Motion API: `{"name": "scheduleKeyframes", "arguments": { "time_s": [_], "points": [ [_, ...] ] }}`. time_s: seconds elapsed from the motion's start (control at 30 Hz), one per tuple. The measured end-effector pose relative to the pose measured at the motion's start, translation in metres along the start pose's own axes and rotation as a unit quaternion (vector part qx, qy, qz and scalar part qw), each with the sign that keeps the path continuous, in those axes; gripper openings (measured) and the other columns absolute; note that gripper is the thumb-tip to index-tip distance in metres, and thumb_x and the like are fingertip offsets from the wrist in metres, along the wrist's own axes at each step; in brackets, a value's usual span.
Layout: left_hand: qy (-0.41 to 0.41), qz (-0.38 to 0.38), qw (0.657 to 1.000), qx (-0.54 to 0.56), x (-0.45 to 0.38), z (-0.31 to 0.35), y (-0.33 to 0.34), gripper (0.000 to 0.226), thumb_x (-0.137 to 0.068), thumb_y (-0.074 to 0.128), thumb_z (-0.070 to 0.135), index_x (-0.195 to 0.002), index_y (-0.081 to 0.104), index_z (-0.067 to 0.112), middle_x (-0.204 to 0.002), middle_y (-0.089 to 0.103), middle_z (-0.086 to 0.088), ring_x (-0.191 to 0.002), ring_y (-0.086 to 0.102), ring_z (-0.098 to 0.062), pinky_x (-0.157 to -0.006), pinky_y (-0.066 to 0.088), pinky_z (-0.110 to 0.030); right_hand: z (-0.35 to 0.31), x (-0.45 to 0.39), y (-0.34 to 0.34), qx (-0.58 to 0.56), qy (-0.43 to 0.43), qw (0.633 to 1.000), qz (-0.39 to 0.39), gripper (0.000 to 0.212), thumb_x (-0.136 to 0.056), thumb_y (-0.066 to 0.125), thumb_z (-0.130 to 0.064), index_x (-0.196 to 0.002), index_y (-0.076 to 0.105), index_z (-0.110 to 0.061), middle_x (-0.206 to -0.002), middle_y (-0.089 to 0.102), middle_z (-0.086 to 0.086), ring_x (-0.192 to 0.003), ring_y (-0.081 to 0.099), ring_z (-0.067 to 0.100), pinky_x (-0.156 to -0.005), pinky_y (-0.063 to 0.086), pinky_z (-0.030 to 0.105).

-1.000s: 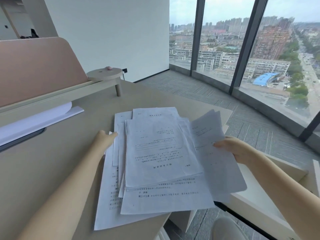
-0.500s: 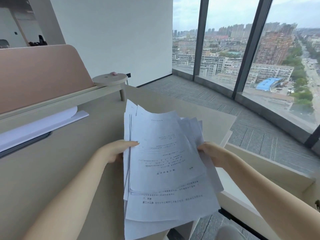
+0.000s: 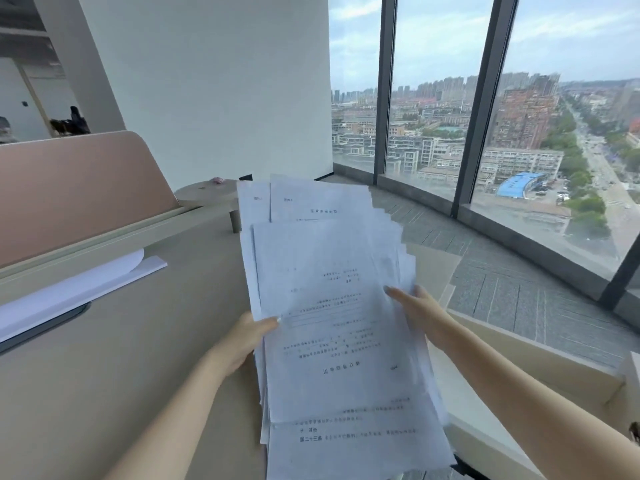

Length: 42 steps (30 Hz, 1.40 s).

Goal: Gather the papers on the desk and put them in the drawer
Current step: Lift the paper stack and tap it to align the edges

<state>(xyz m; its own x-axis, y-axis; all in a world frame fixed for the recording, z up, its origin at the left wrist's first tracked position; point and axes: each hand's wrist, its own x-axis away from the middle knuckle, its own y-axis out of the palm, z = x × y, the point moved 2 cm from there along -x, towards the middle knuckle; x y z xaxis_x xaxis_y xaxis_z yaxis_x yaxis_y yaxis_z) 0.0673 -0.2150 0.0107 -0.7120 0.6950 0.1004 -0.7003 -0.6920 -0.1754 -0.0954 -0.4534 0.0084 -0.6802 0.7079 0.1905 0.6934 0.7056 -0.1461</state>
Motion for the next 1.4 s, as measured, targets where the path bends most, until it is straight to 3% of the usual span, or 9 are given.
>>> {"name": "scheduleKeyframes", "arguments": {
  "time_s": [0.13,0.27,0.37,0.5,0.7,0.83,1.0,1.27,1.4],
  "points": [
    [0.087,0.037,0.996,0.006,-0.002,0.038,0.003,0.024,-0.090,0.051,0.010,-0.095,0.059,0.032,-0.090,0.066,0.023,-0.094,0.057,-0.002,-0.076,0.044,-0.014,-0.044,0.004,-0.009,-0.132,-0.037,0.989,-0.053,0.023,-0.084,0.065,-0.024,-0.102,0.062,-0.010,-0.100,0.071,0.013,-0.083,0.070,0.026,-0.078,0.058,0.042],
    [0.212,0.101,0.971,-0.034,-0.003,0.104,0.002,0.028,-0.092,0.048,0.013,-0.117,0.055,0.024,-0.106,0.061,0.011,-0.099,0.056,-0.006,-0.082,0.039,-0.018,-0.113,0.009,-0.013,-0.182,-0.163,0.970,0.006,0.017,-0.084,0.063,-0.014,-0.099,0.063,-0.006,-0.082,0.072,0.004,-0.070,0.069,0.020,-0.077,0.056,0.041],
    [0.272,0.149,0.950,-0.033,-0.006,0.150,-0.004,0.032,-0.092,0.049,0.017,-0.123,0.053,0.018,-0.110,0.061,0.007,-0.102,0.055,-0.010,-0.085,0.039,-0.019,-0.161,0.017,-0.017,-0.205,-0.239,0.949,0.015,0.027,-0.083,0.064,-0.016,-0.107,0.063,-0.004,-0.093,0.071,0.007,-0.080,0.069,0.023,-0.082,0.056,0.041],
    [0.284,0.129,0.946,-0.085,-0.010,0.179,-0.007,0.027,-0.089,0.054,0.026,-0.116,0.056,0.023,-0.102,0.060,0.017,-0.098,0.056,-0.004,-0.085,0.040,-0.019,-0.188,0.028,-0.023,-0.175,-0.315,0.932,0.029,0.024,-0.083,0.066,-0.021,-0.105,0.056,-0.022,-0.097,0.067,-0.010,-0.080,0.067,0.002,-0.063,0.054,0.015],
    [0.241,0.102,0.964,-0.036,-0.016,0.155,0.000,0.021,-0.082,0.061,0.038,-0.103,0.061,0.039,-0.110,0.064,0.016,-0.103,0.057,-0.001,-0.091,0.040,-0.023,-0.148,0.016,-0.012,-0.111,-0.265,0.958,0.003,0.040,-0.082,0.067,-0.018,-0.119,0.050,-0.019,-0.108,0.065,-0.003,-0.090,0.064,0.007,-0.069,0.055,0.020],
    [0.207,0.117,0.971,0.031,-0.017,0.147,0.007,0.009,-0.085,0.058,0.035,-0.092,0.061,0.038,-0.096,0.061,0.022,-0.092,0.056,0.000,-0.077,0.039,-0.016,-0.128,0.006,-0.006,-0.107,-0.194,0.975,0.026,0.016,-0.078,0.071,-0.017,-0.093,0.065,-0.014,-0.093,0.070,0.005,-0.077,0.066,0.015,-0.067,0.055,0.027],
    [0.224,0.185,0.947,0.135,-0.016,0.175,0.003,0.032,-0.084,0.058,0.040,-0.113,0.054,0.029,-0.108,0.055,0.015,-0.106,0.049,-0.006,-0.084,0.035,-0.020,-0.151,0.011,-0.004,-0.177,-0.210,0.961,0.023,0.010,-0.076,0.073,-0.018,-0.081,0.065,-0.016,-0.081,0.070,0.004,-0.073,0.067,0.022,-0.073,0.057,0.038],
    [0.301,0.175,0.934,0.079,-0.011,0.192,-0.015,0.028,-0.089,0.051,0.031,-0.117,0.046,0.033,-0.103,0.053,0.028,-0.099,0.050,0.008,-0.085,0.034,-0.013,-0.166,0.010,-0.005,-0.144,-0.264,0.953,-0.039,0.057,-0.067,0.076,-0.033,-0.118,0.059,-0.017,-0.112,0.070,0.006,-0.099,0.068,0.024,-0.086,0.055,0.043],
    [0.277,0.174,0.942,0.081,-0.011,0.167,-0.011,0.038,-0.088,0.053,0.032,-0.125,0.049,0.025,-0.119,0.058,0.011,-0.113,0.052,-0.009,-0.091,0.037,-0.021,-0.142,0.008,0.007,-0.128,-0.211,0.969,-0.028,0.032,-0.073,0.076,-0.025,-0.102,0.066,-0.013,-0.101,0.072,0.009,-0.092,0.069,0.028,-0.088,0.054,0.049]
  ]
}}
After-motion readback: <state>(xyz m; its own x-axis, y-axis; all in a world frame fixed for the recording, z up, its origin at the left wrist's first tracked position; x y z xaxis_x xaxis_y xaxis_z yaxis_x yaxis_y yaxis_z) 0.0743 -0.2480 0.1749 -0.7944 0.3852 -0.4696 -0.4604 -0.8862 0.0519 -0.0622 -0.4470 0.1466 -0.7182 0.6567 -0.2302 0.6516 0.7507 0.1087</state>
